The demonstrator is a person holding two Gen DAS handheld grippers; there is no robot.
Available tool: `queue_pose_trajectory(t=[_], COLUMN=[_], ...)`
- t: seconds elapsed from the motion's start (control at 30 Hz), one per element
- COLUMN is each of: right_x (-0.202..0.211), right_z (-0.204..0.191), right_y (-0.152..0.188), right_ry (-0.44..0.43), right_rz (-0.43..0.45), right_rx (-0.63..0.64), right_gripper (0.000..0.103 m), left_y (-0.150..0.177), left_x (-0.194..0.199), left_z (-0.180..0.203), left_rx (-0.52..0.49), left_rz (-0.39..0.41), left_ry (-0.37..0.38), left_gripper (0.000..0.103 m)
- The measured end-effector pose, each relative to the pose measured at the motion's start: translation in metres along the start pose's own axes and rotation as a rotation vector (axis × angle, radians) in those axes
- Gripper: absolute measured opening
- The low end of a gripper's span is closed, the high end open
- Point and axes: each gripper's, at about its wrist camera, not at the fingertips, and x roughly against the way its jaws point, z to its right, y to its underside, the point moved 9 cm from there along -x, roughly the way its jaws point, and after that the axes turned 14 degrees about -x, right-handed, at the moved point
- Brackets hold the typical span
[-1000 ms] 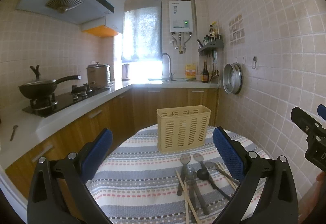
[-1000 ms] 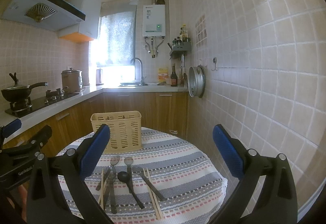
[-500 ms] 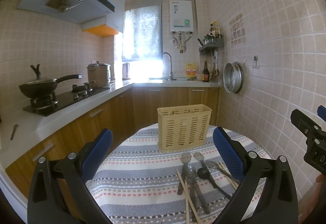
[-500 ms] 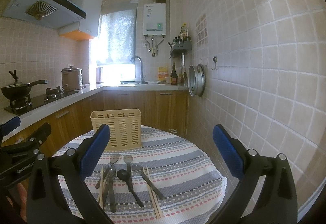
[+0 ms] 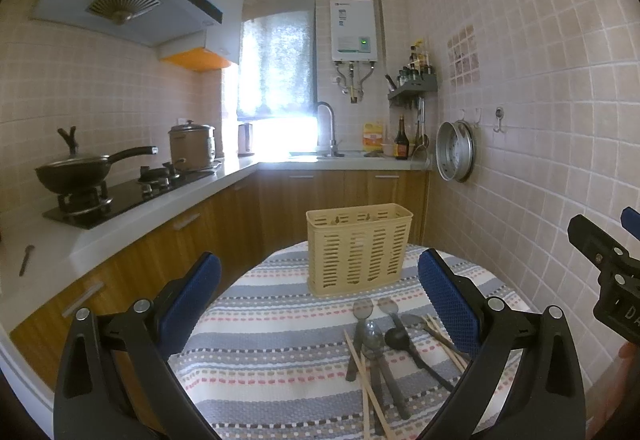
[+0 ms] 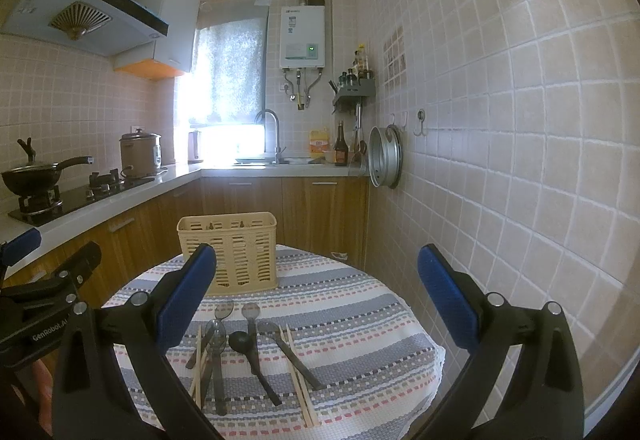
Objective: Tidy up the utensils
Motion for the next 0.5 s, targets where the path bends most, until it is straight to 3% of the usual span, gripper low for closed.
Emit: queue_pose_trajectory(t=[0.5], right_x=[-0.0049], right_z=[-0.0033], right_y=[0.0024], right_ry=[-0.001], right_rz=[-0.016], right_rx=[0.005], right_gripper=[0.096], left_y=[0.0033], left_x=[0.0012], left_z=[-0.0022], left_rx=[-0.002], left_rz=[-0.005], left_ry=[0.001], left_gripper=[0.096])
